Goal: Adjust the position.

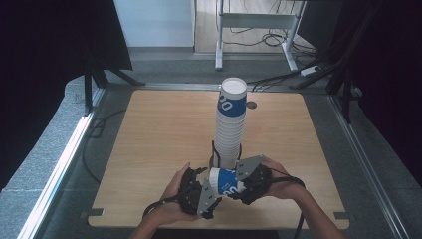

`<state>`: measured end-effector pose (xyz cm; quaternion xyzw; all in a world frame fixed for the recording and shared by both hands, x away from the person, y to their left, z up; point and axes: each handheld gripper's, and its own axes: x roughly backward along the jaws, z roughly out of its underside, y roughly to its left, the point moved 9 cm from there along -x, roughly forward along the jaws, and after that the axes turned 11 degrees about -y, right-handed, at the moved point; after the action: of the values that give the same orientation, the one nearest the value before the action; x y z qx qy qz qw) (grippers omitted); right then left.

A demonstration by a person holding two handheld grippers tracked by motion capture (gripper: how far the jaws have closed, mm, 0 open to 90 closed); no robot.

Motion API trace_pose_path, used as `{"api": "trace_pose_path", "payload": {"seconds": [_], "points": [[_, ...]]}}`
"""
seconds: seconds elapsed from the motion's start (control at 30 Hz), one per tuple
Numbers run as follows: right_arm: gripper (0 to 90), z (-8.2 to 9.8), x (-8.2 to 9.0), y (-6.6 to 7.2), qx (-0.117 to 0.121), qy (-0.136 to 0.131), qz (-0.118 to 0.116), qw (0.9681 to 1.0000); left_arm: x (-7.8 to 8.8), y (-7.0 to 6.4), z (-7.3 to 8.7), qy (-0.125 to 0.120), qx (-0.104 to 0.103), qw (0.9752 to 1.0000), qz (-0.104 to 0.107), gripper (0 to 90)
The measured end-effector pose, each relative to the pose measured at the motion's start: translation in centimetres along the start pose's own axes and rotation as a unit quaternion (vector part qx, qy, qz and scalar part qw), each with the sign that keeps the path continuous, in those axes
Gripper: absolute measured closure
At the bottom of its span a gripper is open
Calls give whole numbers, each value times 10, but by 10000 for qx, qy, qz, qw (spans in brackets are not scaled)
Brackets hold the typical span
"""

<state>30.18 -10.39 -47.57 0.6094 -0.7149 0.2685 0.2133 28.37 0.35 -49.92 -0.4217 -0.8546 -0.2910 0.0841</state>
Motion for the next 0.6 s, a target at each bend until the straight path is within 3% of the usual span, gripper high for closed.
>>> {"api": "trace_pose_path", "payload": {"seconds": [0.13,0.23,0.3,0.43,0.53,0.6], "points": [[274,-5,9,-4,-182,-643,224,9975,5,5,0,-194,529,9984,109,37],[273,-6,13,-5,-251,-1004,373,9939,7,6,-1,-289,825,9959,224,45],[273,-7,13,-4,-320,-1218,444,9910,8,7,-2,-358,1007,9941,167,48],[272,-6,14,-3,-454,-1568,531,9852,9,9,-7,-473,1194,9915,194,61],[272,-8,19,-4,-587,-1875,586,9788,9,11,-8,-516,1300,9900,179,61],[272,-9,22,-4,-698,-2090,596,9736,9,14,-6,-527,1403,9887,45,66]]}}
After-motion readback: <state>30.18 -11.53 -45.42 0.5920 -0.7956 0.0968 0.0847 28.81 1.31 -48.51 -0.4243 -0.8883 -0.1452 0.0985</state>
